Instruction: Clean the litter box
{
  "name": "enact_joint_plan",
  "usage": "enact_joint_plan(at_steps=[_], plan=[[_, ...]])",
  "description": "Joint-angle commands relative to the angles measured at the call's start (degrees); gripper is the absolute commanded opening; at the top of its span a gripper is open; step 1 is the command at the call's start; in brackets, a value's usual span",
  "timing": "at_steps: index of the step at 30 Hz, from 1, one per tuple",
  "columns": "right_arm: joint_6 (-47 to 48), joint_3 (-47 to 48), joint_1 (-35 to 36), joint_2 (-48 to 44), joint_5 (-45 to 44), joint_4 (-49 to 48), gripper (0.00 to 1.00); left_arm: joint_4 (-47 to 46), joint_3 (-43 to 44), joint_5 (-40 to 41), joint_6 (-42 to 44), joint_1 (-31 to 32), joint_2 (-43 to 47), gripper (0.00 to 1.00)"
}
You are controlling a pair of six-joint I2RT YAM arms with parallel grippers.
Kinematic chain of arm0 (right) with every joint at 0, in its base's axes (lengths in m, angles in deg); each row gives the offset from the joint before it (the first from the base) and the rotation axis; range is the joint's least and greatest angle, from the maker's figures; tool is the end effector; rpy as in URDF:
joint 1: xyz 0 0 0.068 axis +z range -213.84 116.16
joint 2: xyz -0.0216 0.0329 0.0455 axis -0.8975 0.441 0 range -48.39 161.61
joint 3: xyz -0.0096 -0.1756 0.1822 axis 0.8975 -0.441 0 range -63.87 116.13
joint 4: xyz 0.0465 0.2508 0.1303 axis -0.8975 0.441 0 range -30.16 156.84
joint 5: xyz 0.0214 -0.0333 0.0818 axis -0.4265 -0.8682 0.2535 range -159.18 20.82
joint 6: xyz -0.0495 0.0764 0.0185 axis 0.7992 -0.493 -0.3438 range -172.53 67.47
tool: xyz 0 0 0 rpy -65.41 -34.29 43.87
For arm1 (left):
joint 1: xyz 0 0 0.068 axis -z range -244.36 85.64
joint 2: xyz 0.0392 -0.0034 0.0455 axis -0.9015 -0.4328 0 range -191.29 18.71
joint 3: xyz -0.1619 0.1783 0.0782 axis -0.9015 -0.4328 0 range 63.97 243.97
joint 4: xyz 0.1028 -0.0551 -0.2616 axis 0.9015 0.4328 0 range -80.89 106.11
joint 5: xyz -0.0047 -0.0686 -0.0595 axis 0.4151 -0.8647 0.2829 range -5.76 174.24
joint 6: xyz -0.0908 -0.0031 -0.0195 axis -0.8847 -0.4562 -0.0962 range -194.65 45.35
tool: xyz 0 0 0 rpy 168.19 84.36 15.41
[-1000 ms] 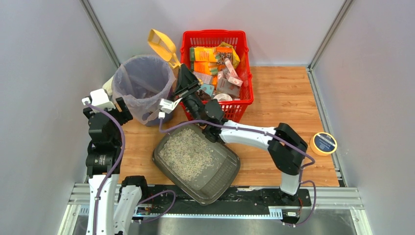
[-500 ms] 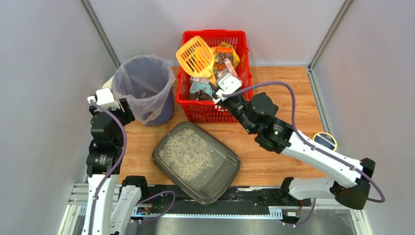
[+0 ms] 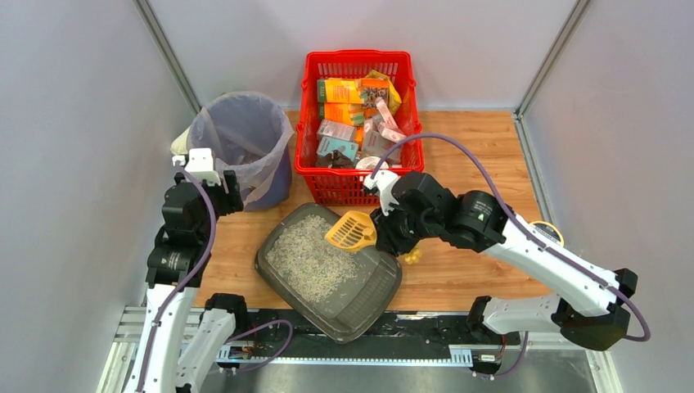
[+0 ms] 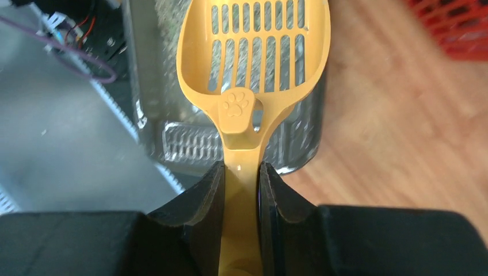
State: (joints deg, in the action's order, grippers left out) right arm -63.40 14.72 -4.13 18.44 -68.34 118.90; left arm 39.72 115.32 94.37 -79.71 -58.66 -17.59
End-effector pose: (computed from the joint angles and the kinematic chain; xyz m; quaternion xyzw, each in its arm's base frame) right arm 0.1424 0.2462 0.3358 -0.3874 0.8470 0.2159 0.2931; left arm 0.2212 -0.0073 0.3444 -0.0490 0.7935 0.0135 0.6065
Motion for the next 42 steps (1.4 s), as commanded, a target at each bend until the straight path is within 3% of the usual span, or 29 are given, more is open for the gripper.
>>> enact_joint_plan(at_steps=[1,4,11,20,27,32,42], plan=[[-6.8,8.7,0.3,5.7,9.6,17.2,0.00,3.7,1.1,-3.5,1.5,1.0,2.7,0.75],[-5.6,11.7,0.9,8.9,11.1,19.7,0.00,6.0,0.2,-2.8,1.5,1.7,4.6,0.76],[-3.5,16.1,2.0,20.2,12.3,23.4,0.00,12.6,1.6,-9.7,-3.5,6.8,4.6,0.75],[-5.5,13.1,3.2,28.2,9.3,15.6,0.00,15.2,-2.4,-12.2,-10.5,14.6,-3.2,0.72],[-6.7,8.5,3.4,29.9,6.5,7.1,0.00,17.0,-4.1,-7.8,-9.6,14.6,-10.4,0.74],[-6.2,8.2,3.5,31.1,2.9,2.3,0.00,15.6,-5.2,-12.2,-9.5,14.6,-15.7,0.75],[-5.7,8.8,3.6,35.6,0.7,-8.1,0.00,16.6,-4.9,-10.4,-9.2,14.6,-20.9,0.72]])
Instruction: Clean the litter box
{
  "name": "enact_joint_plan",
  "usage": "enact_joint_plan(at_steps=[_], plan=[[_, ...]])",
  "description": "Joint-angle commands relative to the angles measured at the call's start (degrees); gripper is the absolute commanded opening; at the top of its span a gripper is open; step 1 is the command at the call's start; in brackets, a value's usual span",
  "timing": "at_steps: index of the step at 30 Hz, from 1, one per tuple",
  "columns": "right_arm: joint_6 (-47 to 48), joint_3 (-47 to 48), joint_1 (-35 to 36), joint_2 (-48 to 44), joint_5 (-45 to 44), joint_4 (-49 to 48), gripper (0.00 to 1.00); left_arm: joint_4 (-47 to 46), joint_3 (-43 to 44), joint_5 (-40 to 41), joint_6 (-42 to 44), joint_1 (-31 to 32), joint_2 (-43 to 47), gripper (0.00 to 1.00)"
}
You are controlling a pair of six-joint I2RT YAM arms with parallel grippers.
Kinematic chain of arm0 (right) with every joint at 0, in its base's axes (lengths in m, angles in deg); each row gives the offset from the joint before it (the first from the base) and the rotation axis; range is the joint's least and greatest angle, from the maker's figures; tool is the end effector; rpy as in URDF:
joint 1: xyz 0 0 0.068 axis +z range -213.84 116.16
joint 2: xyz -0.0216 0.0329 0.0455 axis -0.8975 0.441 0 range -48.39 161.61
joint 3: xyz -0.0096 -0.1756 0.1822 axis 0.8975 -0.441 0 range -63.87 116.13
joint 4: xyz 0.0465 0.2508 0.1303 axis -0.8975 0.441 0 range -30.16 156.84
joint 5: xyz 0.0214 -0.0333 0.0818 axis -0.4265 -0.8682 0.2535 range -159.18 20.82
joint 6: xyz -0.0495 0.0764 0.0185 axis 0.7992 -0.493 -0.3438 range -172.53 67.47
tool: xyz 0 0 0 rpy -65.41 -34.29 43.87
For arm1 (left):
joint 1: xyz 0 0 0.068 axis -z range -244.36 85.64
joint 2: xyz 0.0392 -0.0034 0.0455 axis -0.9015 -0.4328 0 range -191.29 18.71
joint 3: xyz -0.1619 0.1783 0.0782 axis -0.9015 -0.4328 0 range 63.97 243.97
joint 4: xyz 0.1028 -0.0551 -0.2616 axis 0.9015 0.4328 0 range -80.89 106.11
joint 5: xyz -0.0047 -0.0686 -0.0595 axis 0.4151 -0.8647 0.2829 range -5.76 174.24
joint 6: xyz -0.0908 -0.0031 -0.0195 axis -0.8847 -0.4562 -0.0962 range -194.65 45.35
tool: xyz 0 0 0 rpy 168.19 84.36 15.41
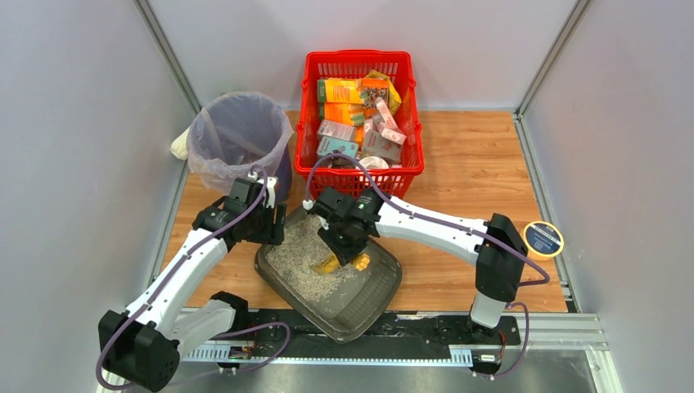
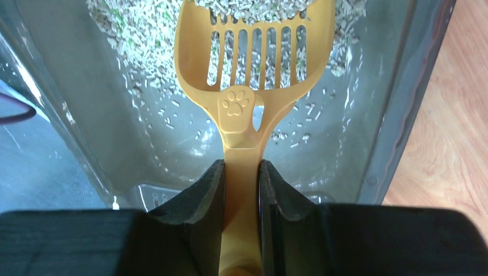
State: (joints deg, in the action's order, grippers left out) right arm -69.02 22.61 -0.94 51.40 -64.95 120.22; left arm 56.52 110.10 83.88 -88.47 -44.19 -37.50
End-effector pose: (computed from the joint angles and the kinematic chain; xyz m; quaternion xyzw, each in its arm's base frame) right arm 0.1693 0.3443 0.1986 -0.3945 0.9072 0.1186 0.0857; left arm 0.2317 -0.0857 0.1948 0.0540 0.9585 -0.0848 0.2668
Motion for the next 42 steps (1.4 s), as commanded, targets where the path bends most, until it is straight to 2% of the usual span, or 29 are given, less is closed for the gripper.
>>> enact_joint_plan(at_steps=[1,5,6,9,15,22,29,37,42], plan=[[0.0,1.3,0.3,3.2,-2.9,-10.4,0.00,-0.3,0.4,0.2,-0.3,0.1,-1.3,0.70],[0.8,3.0,0.2,5.7,-4.1,-13.1,0.00,-0.6,0.3,-0.2,-0.1,0.1,-2.2,0.60],[0.8,3.3,0.3,5.9,-4.1,-13.8,0.00,-0.4,0.3,-0.3,-0.1,0.1,-2.5,0.54],[0.8,4.6,0.2,7.3,-3.9,-16.7,0.00,-0.5,0.3,-0.7,-0.1,0.1,-3.4,0.45],[1.2,4.4,0.2,9.5,-4.1,-22.5,0.00,-0.7,0.2,-1.9,0.2,0.1,-4.3,0.31],[3.7,-2.5,0.4,9.3,-4.1,-35.7,0.00,-1.1,0.1,-3.6,0.5,0.1,-5.2,0.30],[11.0,-9.7,2.6,5.8,-6.1,-45.8,0.00,-1.3,0.3,-4.0,0.9,0.1,-6.3,0.19],[14.1,-20.1,3.3,3.3,-6.9,-62.7,0.00,-1.3,0.3,-3.5,1.3,0.1,-5.8,0.18],[13.7,-28.6,3.8,0.1,-10.8,-73.5,0.00,-1.1,0.5,-2.4,1.3,0.1,-5.1,0.18]])
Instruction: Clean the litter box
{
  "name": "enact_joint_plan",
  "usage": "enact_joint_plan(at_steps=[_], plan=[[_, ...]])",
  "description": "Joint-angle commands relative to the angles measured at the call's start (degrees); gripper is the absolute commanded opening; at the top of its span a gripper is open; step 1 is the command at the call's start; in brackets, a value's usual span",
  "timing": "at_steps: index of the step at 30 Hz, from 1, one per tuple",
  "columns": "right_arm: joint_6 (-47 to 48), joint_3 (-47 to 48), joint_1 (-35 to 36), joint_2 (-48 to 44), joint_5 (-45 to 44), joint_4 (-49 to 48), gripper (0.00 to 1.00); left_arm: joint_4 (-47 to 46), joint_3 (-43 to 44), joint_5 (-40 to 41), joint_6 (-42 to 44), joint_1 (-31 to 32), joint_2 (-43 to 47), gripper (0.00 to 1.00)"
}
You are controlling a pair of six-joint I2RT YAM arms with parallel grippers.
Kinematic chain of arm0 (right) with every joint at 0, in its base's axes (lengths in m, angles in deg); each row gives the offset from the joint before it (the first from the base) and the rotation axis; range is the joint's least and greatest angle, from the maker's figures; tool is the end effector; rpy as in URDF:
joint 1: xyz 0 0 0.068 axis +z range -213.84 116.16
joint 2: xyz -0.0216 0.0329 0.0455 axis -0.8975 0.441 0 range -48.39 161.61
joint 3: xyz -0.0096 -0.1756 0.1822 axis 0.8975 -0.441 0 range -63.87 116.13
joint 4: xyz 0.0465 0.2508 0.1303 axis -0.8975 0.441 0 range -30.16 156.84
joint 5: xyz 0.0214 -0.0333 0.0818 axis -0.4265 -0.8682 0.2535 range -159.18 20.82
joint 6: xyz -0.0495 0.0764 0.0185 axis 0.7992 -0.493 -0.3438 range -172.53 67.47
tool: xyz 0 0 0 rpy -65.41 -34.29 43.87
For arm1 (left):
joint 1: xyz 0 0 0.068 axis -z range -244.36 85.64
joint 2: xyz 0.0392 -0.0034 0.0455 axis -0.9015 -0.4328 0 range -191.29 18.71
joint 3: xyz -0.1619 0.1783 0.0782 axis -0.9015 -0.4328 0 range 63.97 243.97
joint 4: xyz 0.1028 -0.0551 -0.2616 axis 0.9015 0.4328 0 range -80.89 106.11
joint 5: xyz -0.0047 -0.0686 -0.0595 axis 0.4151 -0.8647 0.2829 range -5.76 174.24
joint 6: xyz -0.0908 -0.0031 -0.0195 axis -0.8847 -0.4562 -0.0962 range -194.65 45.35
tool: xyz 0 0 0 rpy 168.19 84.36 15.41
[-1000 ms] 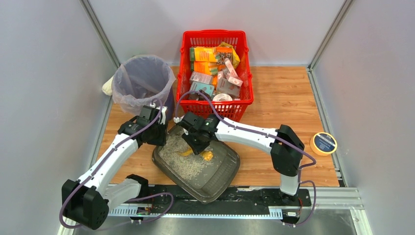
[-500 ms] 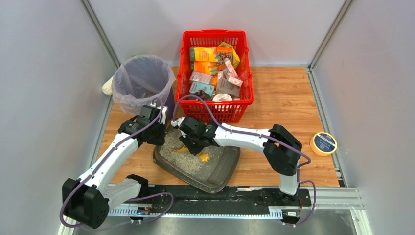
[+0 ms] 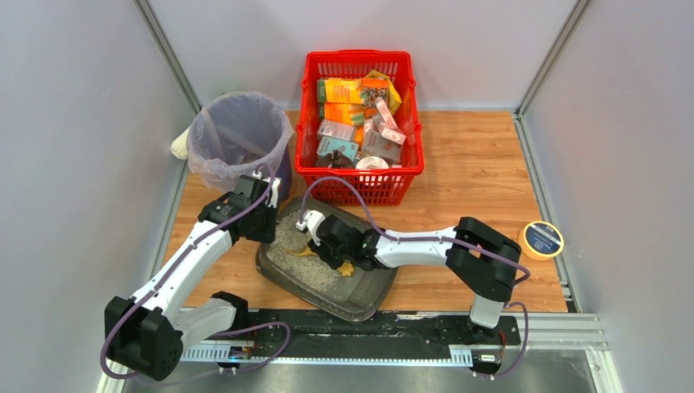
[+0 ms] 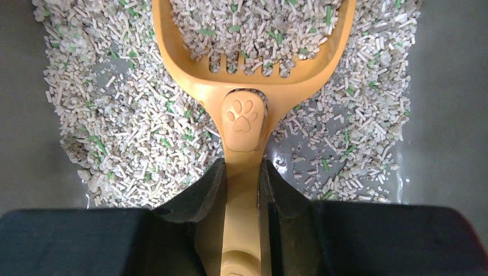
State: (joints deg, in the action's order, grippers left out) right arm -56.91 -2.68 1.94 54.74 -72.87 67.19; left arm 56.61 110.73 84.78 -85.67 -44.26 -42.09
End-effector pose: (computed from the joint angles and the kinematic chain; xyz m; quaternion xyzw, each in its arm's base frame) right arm 0.1772 0.3808 0.0947 -0.4687 0.8115 0.1751 0.3018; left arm 0.2390 -0.0866 0.1801 0.0755 0.9664 -0.0616 0.2381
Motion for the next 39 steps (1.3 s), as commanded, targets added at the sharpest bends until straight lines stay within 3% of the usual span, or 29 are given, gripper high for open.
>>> enact_joint_plan(at_steps=[1,7,13,16,22,32,39], plan=[[1.5,-4.7,1.0,-3.5,-3.1,-22.0,0.00,-1.2,-0.1,-3.1,-1.5,0.2,-0.5,0.18],[0.2,-7.2,1.2,-5.7,-5.0,-23.2,0.00,-0.7,0.2,-0.7,-1.5,0.2,0.5,0.20],[0.2,-7.5,1.2,-8.7,-6.4,-20.5,0.00,-0.3,0.8,1.3,-1.6,0.2,1.7,0.38],[0.2,-7.6,1.2,-10.0,-6.1,-19.4,0.00,-0.7,0.9,1.0,-1.5,0.2,3.1,0.51],[0.2,-9.2,1.2,-11.0,-5.5,-19.4,0.00,-1.5,0.2,0.5,-0.7,0.2,8.5,0.64],[0.2,-13.6,1.2,-16.4,-5.6,-18.7,0.00,-3.5,-1.5,1.1,-0.3,0.2,18.8,0.69],[1.1,-15.7,1.6,-20.0,-5.0,-17.5,0.00,-6.5,-2.2,6.9,-0.9,0.3,28.3,0.73]])
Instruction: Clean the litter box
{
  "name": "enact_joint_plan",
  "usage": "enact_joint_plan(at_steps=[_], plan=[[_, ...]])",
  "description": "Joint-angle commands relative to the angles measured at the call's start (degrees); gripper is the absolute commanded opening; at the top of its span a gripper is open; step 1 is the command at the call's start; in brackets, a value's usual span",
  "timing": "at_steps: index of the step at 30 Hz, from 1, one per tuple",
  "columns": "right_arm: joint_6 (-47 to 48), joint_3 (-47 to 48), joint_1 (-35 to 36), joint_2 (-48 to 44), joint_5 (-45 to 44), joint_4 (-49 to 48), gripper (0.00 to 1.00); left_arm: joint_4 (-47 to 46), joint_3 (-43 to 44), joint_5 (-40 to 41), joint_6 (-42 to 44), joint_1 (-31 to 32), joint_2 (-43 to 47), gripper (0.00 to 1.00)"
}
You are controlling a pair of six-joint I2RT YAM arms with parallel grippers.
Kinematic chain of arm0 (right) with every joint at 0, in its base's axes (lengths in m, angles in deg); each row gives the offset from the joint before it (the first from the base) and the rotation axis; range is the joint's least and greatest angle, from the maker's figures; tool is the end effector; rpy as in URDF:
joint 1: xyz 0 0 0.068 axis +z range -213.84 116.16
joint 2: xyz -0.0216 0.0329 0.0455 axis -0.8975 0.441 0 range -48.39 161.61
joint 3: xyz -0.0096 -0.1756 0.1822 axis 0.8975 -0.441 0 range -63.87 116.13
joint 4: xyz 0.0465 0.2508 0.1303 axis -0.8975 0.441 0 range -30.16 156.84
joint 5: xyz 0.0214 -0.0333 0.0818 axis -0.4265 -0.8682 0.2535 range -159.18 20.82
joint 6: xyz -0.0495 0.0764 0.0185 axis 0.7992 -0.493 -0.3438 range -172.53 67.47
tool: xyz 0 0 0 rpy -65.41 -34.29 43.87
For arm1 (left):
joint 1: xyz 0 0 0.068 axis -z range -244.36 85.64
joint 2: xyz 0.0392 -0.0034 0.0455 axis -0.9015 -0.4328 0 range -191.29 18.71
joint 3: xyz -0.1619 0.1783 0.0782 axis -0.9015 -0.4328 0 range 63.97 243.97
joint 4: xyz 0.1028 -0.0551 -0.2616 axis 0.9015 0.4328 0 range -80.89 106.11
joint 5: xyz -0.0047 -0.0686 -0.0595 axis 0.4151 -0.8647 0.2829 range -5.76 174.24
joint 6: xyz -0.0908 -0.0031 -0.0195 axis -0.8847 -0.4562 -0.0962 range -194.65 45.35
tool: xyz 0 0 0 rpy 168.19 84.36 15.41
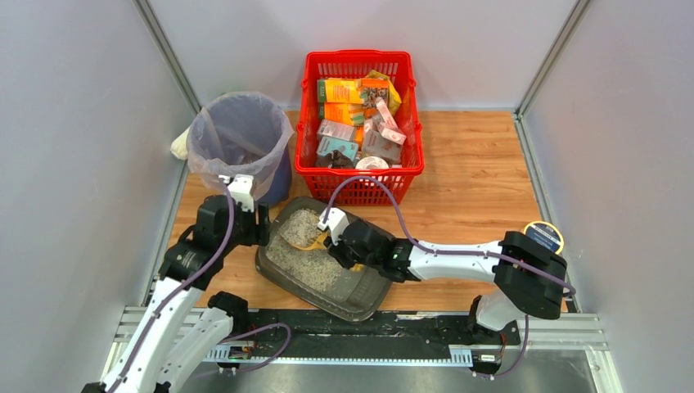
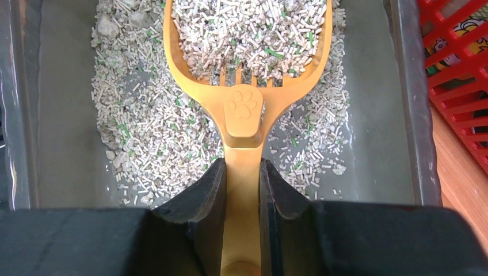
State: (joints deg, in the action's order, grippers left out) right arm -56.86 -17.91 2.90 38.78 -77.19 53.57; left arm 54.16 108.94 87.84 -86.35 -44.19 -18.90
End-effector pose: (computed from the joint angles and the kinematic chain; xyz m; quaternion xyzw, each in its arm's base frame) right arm 0.1609 0.3447 0.1334 -0.4307 0.7734 0.2176 0.4111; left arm 0.2019 -0.0686 0.2603 0.0524 0.8957 -0.0939 0.4314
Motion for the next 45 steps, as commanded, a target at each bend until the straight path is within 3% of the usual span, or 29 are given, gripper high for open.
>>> enact_joint_plan(at_steps=[1,8,12,18,21,25,28,30,34,37,39,43,45], plan=[[1.3,-0.8,0.8,-4.5,-0.8,-3.6,0.00,-4.5,-0.6,4.4,-0.1,0.1,7.2,0.74],[2.7,-3.0,3.6,-8.4,-2.4,-1.7,0.00,-5.8,3.9,9.9,4.1,0.1,8.3,0.76],[2.8,-4.2,5.2,-11.5,-4.7,0.5,0.00,-10.0,6.5,24.3,8.5,-0.6,6.8,0.79],[-1.4,-5.6,8.4,-16.5,-8.9,8.2,0.00,-15.4,9.8,21.7,11.1,-8.8,5.7,0.81],[-3.9,-7.2,11.0,-19.4,-12.0,10.6,0.00,-16.2,8.4,22.9,11.4,-9.1,6.4,0.82],[-2.0,-9.0,11.1,-17.4,-14.2,0.1,0.00,-17.6,5.1,21.5,11.0,-9.2,7.8,0.81],[-3.2,-3.0,11.7,-14.6,-15.2,8.4,0.00,-16.5,5.3,22.7,11.2,-9.2,7.8,0.81],[-4.7,-4.6,15.3,-18.1,-17.0,12.2,0.00,-17.7,4.5,22.3,11.2,-9.2,8.1,0.81],[-5.4,-8.8,14.3,-20.0,-18.4,2.2,0.00,-17.7,4.6,19.7,10.5,-9.8,6.5,0.82],[-6.0,-2.0,13.7,-15.6,-17.9,9.5,0.00,-17.5,4.6,19.2,10.3,-9.8,6.0,0.82],[-8.1,-1.3,16.8,-16.7,-19.7,15.7,0.00,-17.6,4.2,19.0,10.5,-9.8,6.3,0.82],[-7.2,-5.7,14.8,-18.1,-19.7,4.4,0.00,-17.7,4.3,17.8,10.3,-9.9,5.8,0.82],[-7.9,-2.6,14.4,-15.3,-20.2,9.0,0.00,-17.4,4.4,17.8,10.3,-9.9,5.6,0.82]])
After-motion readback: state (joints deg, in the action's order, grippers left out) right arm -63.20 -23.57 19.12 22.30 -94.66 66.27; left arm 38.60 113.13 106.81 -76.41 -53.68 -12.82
